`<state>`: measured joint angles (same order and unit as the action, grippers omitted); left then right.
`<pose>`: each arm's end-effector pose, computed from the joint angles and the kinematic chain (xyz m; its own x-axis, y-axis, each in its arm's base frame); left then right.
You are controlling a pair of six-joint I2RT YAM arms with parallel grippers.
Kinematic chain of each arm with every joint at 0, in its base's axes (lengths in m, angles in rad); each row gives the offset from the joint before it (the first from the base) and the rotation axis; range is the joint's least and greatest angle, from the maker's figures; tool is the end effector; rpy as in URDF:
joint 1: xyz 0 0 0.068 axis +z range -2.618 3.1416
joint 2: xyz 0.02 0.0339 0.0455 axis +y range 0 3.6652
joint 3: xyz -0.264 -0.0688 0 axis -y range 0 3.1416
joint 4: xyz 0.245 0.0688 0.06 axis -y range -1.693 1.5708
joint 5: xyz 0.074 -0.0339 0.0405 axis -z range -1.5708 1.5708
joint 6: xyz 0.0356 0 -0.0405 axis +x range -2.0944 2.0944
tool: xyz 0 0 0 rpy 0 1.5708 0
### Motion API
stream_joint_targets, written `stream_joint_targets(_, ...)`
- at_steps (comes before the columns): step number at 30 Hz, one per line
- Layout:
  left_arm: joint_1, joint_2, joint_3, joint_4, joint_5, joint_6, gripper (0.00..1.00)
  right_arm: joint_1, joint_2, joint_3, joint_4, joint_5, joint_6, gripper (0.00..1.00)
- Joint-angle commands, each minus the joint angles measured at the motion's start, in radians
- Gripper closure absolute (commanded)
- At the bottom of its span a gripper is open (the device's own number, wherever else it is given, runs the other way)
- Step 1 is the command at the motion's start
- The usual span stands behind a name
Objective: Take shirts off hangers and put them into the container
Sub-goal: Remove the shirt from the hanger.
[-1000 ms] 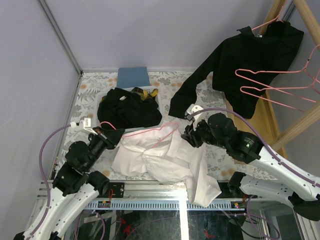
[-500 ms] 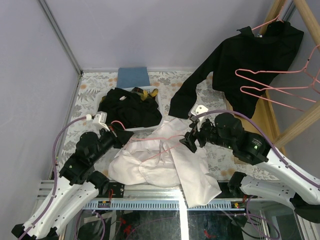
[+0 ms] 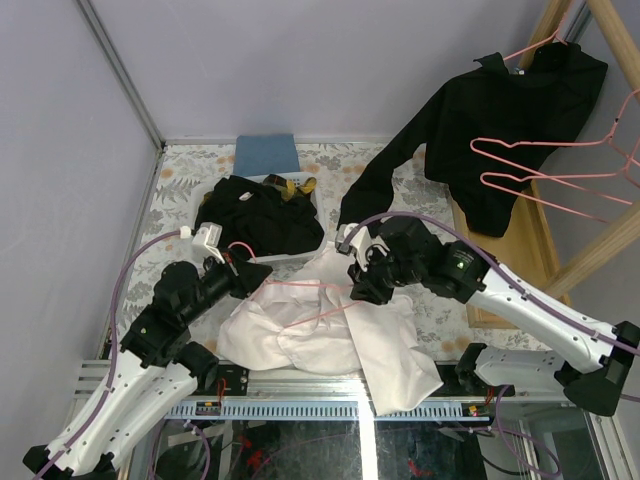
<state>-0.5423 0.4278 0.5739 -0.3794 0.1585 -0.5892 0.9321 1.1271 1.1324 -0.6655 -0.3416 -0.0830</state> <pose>0.0996 -0.0666 0.2928 -0.5209 -0.3268 -0.7886 0.4230 0.7036 -0.5710 0.1313 0.1968 0.3473 -0.2886 -0.5196 -0.8042 -0.9414 0.3072 0.1393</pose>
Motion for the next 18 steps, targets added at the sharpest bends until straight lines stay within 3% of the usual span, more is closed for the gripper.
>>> stream_joint_targets(1,0.007,-0.004,0.029,0.066,0.009,0.014,0.86,-0.003,-0.066,0.046,0.018,-0.046,0.018,0.87)
stream_joint_targets(3,0.007,-0.009,0.031,0.062,-0.013,0.007,0.66,-0.004,-0.100,0.037,0.033,-0.025,0.042,0.98)
stream_joint_targets(7,0.007,-0.041,0.027,0.057,-0.022,-0.001,0.37,-0.004,-0.160,0.056,-0.035,0.042,0.069,1.00)
stream_joint_targets(12,0.006,-0.107,0.005,0.072,-0.026,0.004,0.24,-0.004,-0.228,0.086,-0.103,0.078,0.083,1.00)
stream_joint_targets(18,0.007,-0.149,0.005,0.035,-0.090,0.005,0.21,-0.004,-0.299,0.197,-0.225,0.170,0.091,1.00)
